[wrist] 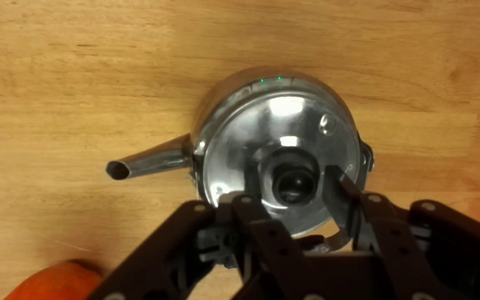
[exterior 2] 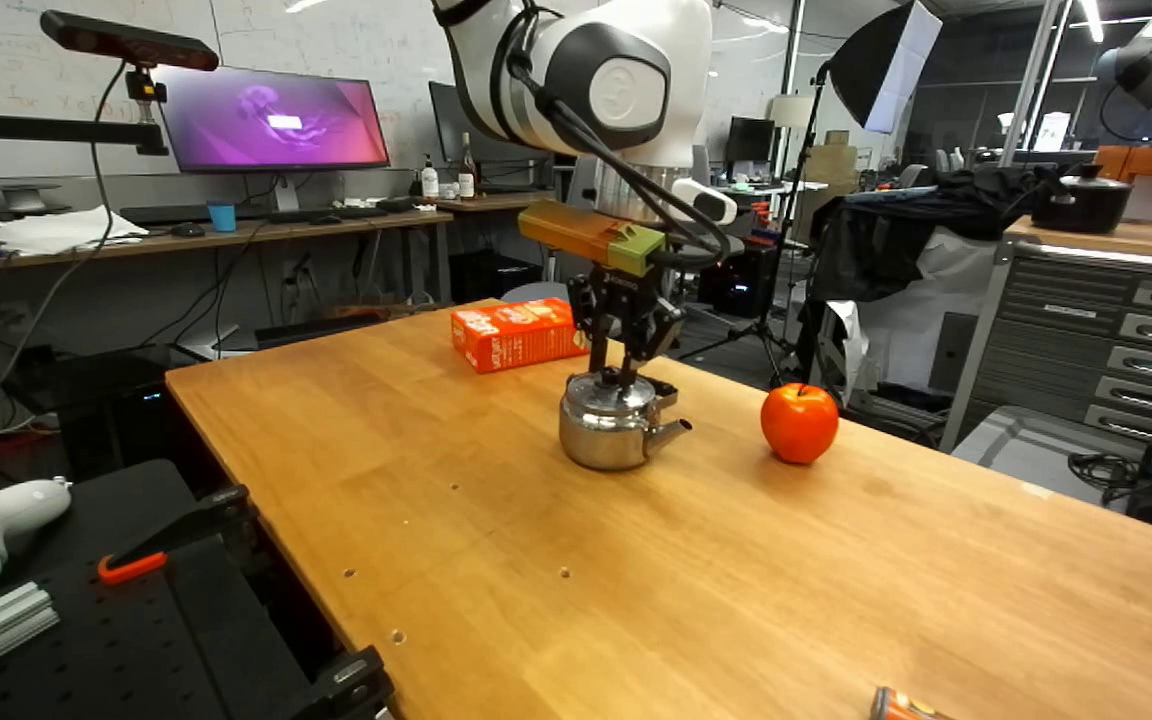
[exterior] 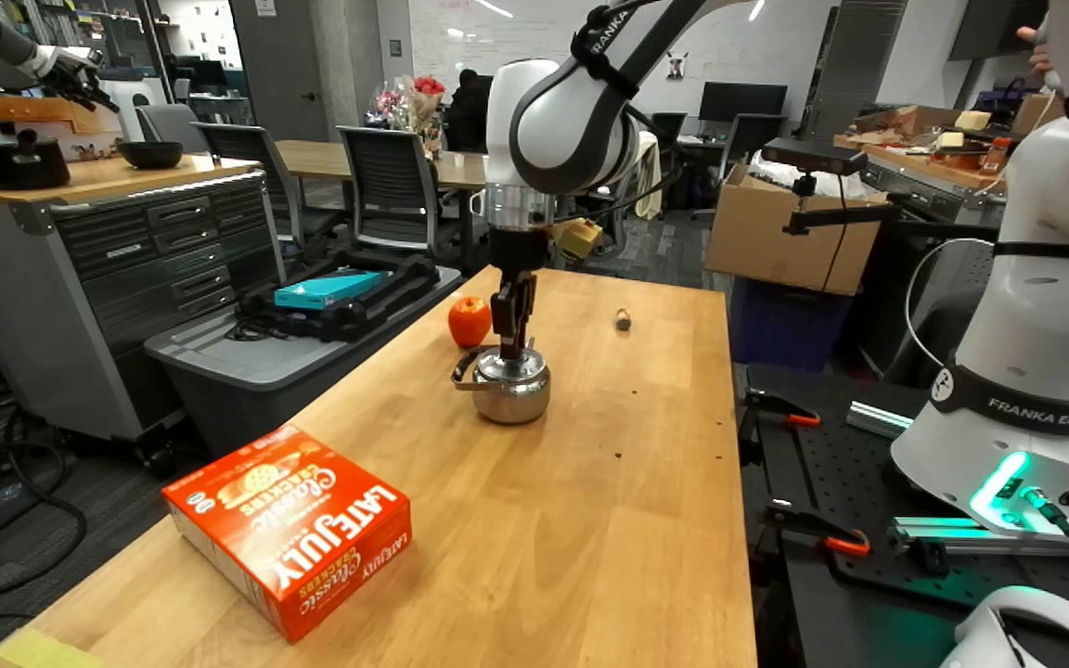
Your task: Put the lid on the tea pot.
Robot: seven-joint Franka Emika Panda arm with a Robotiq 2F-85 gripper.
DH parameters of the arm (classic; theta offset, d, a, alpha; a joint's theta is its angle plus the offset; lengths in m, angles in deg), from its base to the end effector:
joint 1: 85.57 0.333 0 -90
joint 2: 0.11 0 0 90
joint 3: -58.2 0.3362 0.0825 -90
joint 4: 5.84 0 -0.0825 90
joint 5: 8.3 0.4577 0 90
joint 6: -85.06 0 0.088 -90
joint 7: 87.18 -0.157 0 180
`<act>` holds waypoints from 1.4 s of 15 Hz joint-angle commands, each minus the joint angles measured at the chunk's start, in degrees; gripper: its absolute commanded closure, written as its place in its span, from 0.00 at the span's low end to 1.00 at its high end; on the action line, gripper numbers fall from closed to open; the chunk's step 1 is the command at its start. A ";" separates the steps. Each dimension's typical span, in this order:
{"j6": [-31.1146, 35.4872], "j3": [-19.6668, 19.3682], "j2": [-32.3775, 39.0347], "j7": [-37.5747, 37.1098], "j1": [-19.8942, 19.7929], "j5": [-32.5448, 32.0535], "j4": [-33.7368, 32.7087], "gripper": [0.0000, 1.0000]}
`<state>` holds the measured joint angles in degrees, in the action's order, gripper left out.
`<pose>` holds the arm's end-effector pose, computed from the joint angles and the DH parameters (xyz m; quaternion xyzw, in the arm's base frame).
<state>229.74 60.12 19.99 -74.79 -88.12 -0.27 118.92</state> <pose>0.6116 -0.0031 0.1366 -0.9980 -0.0443 -0.0035 0.0460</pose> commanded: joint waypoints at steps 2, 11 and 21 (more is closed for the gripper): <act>2.07 0.98 -2.96 1.64 -1.40 0.83 2.33 0.16; 3.54 -0.91 -16.79 2.86 -1.95 -0.29 17.04 0.00; 4.44 -6.27 -27.71 5.31 -2.04 -1.27 29.37 0.00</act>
<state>233.31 55.34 -3.53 -71.02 -89.77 -0.42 145.10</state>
